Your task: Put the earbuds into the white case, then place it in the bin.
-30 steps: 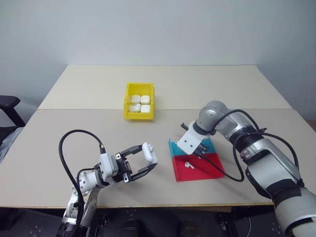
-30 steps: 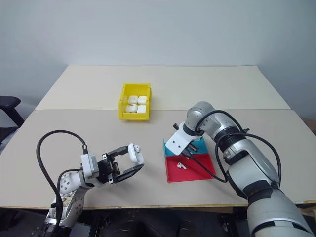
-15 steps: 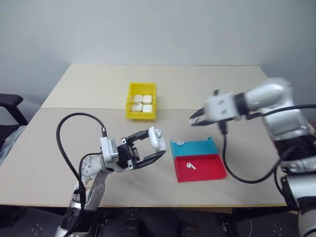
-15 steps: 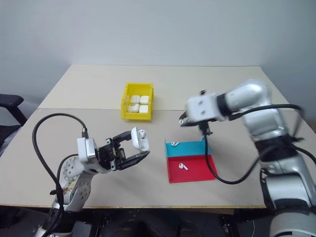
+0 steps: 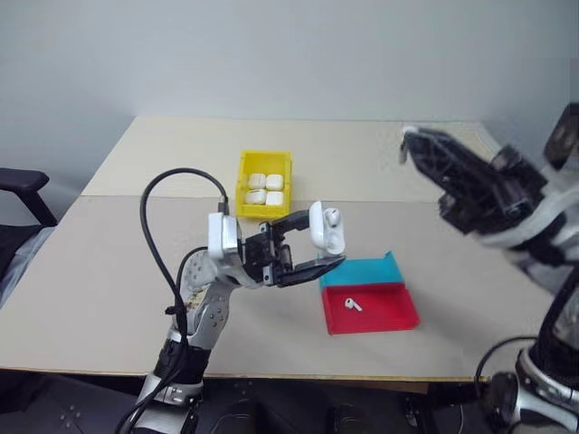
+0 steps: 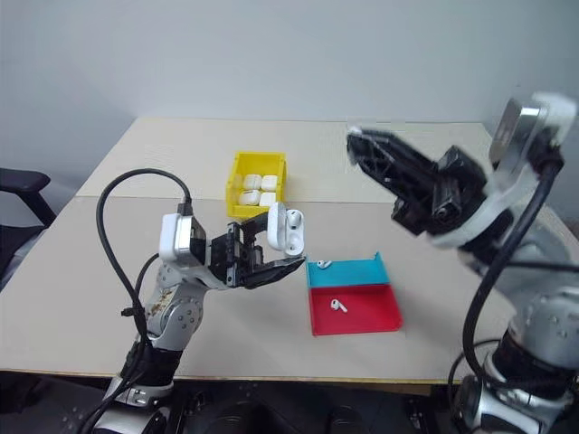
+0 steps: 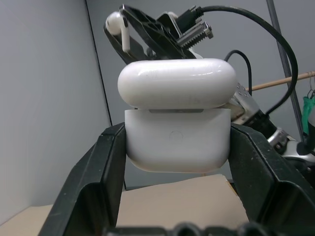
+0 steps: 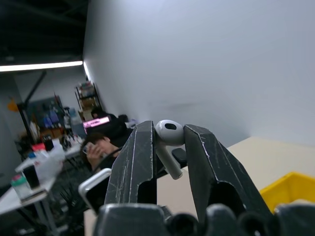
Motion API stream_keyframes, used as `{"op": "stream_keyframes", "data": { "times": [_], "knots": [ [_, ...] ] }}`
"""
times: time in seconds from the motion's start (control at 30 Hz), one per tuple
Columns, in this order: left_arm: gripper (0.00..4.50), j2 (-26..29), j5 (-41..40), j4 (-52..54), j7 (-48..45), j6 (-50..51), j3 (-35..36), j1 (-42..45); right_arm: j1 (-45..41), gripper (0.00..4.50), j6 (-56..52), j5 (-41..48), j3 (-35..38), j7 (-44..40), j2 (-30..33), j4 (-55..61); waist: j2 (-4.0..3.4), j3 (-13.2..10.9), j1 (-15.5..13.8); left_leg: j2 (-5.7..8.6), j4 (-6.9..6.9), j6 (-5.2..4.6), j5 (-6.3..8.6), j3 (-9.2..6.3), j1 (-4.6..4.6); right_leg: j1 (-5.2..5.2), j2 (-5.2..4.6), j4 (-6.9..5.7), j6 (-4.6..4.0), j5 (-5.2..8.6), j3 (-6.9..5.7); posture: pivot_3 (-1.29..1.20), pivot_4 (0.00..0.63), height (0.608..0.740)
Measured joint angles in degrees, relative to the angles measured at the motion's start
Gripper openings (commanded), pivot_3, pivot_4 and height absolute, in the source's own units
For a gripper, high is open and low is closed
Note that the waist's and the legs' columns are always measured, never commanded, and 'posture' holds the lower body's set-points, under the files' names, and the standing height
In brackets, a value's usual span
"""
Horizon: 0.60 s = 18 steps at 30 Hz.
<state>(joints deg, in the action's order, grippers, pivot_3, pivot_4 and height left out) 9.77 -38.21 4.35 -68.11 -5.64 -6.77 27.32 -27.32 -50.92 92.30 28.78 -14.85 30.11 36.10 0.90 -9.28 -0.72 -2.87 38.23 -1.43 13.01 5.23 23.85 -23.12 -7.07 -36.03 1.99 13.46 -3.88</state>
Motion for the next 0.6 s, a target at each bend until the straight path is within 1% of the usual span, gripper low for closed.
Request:
{"op": "stream_keyframes", "data": {
  "times": [0.07,0.2,0.3,0.4,0.6],
  "knots": [
    [2.78,-0.62,-0.13,-0.37,-0.26,0.67,-0.07,0.31,2.78,0.84,2.74,3.74,-2.46,3.18,-0.02,3.61,0.0,0.0,0.12,-0.01,0.01,-0.01,0.0,-0.06,-0.01,-0.01,0.01,-0.01,0.01,0.01,0.01,0.0,0.15,0.74],
    [2.78,-1.25,-0.18,-0.35,-0.67,0.95,-0.15,0.88,4.38,0.84,5.84,6.97,-5.82,5.09,1.75,5.62,0.0,0.0,0.19,-0.02,0.01,-0.01,0.0,-0.15,-0.06,0.02,0.05,-0.02,0.01,0.01,0.0,0.0,0.15,0.74],
    [2.78,-1.17,-0.21,-0.35,-0.9,1.15,-0.02,0.86,6.81,0.84,7.36,6.39,-7.61,4.48,2.23,6.29,0.0,0.0,0.08,-0.03,0.0,-0.02,0.0,-0.17,-0.02,0.01,0.06,0.01,0.01,0.02,0.0,0.0,0.15,0.74],
    [2.78,-1.32,-0.2,-0.09,-0.69,1.43,-0.04,0.58,9.54,0.84,8.16,5.0,-8.68,1.95,2.86,7.1,0.0,0.0,0.05,-0.02,0.02,-0.04,0.02,-0.17,0.01,0.01,0.05,0.05,0.02,0.01,0.01,0.0,0.15,0.74],
    [2.78,-1.67,-0.18,1.56,-0.06,2.21,-0.12,-0.58,10.44,0.84,9.75,2.35,-10.25,-1.76,4.36,7.01,0.0,0.0,0.07,-0.04,0.03,-0.05,0.02,-0.21,-0.01,0.02,0.07,0.03,0.02,0.01,-0.01,0.0,0.15,0.74]
  ]
}}
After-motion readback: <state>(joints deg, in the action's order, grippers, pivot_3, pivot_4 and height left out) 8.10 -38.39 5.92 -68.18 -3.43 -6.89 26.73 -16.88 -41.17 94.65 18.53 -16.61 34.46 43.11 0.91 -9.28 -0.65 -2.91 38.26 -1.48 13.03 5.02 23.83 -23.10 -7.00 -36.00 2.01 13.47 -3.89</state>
